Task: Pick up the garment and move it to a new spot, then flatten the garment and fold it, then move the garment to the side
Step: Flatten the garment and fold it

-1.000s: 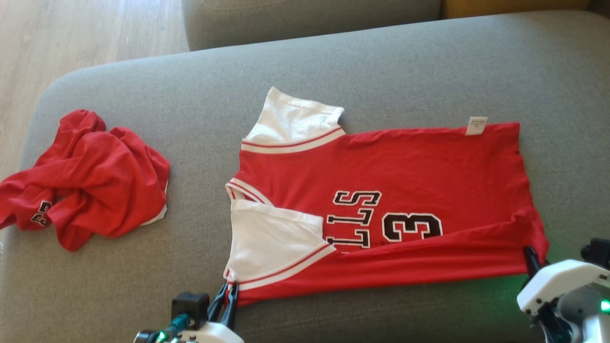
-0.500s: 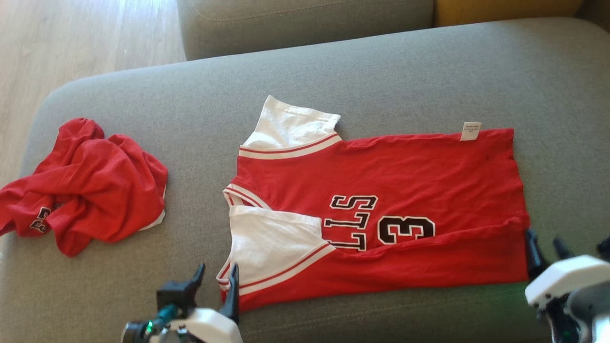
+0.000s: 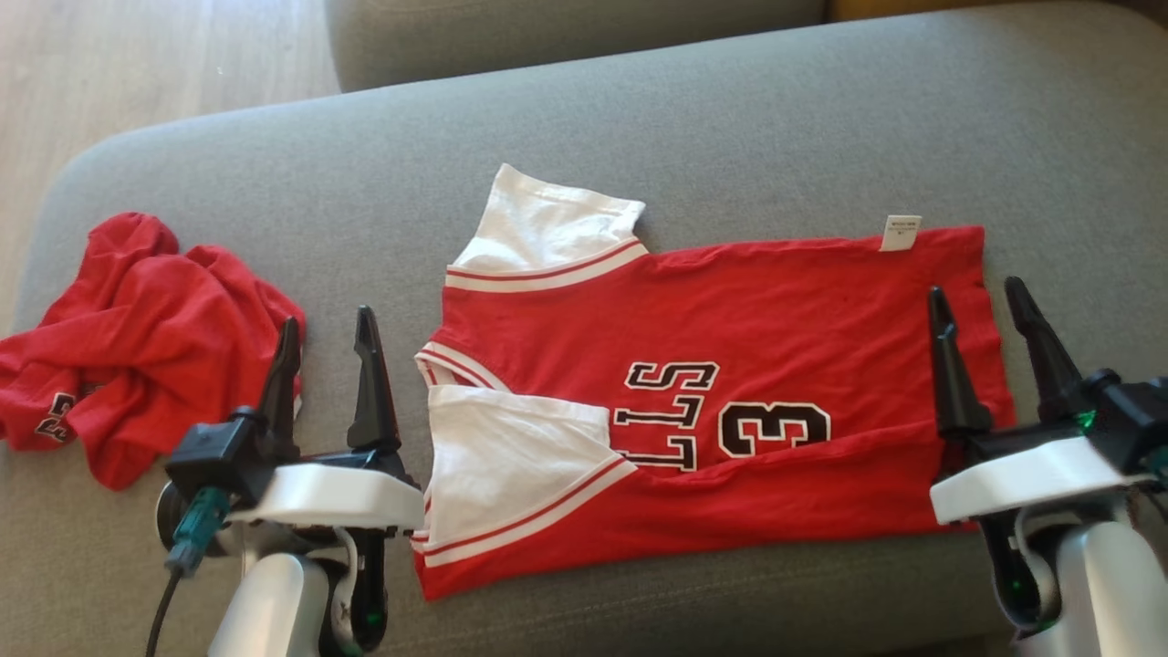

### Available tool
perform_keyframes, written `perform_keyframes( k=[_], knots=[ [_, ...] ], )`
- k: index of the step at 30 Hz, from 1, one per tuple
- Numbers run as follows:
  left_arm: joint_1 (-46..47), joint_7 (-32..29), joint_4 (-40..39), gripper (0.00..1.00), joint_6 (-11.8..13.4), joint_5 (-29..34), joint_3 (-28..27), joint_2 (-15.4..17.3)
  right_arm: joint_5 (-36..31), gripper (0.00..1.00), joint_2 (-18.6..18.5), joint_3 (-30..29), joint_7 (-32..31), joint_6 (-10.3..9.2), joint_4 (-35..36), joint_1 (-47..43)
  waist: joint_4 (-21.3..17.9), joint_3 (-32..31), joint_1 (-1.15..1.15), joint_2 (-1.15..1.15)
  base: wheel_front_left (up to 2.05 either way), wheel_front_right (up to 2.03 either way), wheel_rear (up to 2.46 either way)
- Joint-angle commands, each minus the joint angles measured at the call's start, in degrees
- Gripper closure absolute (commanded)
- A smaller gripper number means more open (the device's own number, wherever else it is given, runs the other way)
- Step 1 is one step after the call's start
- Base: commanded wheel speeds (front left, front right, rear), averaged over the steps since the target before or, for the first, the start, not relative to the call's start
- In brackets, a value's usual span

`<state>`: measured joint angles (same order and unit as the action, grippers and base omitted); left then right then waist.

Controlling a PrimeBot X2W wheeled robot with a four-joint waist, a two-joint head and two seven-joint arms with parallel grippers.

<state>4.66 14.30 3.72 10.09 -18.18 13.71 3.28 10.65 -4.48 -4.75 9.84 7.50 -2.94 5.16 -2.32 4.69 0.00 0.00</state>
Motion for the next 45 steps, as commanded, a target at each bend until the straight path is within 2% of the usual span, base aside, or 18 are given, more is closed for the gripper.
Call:
perform_keyframes(
  k=[1, 10, 17, 23, 33, 39, 45],
  knots=[
    [2.0, 0.7, -1.8, 0.0, 0.2, 0.7, -2.4, 0.0, -0.9, 0.0, -0.4, 1.6, 1.1, -0.01, 2.3, 0.8, -0.5, 0.4, 0.0, 0.0, 0.0, 0.0, 0.0],
    [3.8, 0.7, 3.4, 0.0, -1.9, 1.6, -1.6, -0.4, -2.6, 0.0, 1.4, 3.6, 3.7, -0.01, 2.8, 2.4, -2.5, 3.2, 0.0, 0.0, 0.0, 0.0, 0.0],
    [10.9, 0.7, 12.2, 0.0, -2.5, 3.8, -0.8, -0.3, -2.1, 0.0, 1.6, 5.3, 4.4, -0.01, 3.2, 4.1, -5.3, 7.3, 0.0, 0.0, 0.0, 0.0, 0.0],
    [22.5, -1.6, 22.2, 0.0, -2.4, 5.5, -1.3, 2.2, -2.0, 0.0, 1.6, 7.1, 4.7, -0.01, 4.3, 6.0, -9.9, 12.3, 0.0, 0.0, 0.0, 0.0, 0.0],
    [39.2, -7.6, 38.4, 0.0, -2.5, 8.4, -1.6, 8.9, 1.5, 0.0, 1.6, 9.6, 5.1, -0.01, 5.9, 7.5, -17.4, 18.4, 0.0, 0.0, 0.0, 0.0, 0.0],
    [43.0, -8.4, 44.4, 0.0, -2.4, 9.5, -0.8, 10.6, 2.5, 0.0, 1.6, 9.8, 5.1, -0.01, 6.1, 7.5, -18.8, 18.9, 0.0, 0.0, 0.0, 0.0, 0.0],
    [46.0, -7.5, 49.1, 0.0, -3.5, 10.1, 0.5, 11.4, 3.2, 0.0, 1.6, 10.2, 5.1, -0.01, 6.2, 7.4, -19.3, 19.4, 0.0, 0.0, 0.0, 0.0, 0.0]
  ],
)
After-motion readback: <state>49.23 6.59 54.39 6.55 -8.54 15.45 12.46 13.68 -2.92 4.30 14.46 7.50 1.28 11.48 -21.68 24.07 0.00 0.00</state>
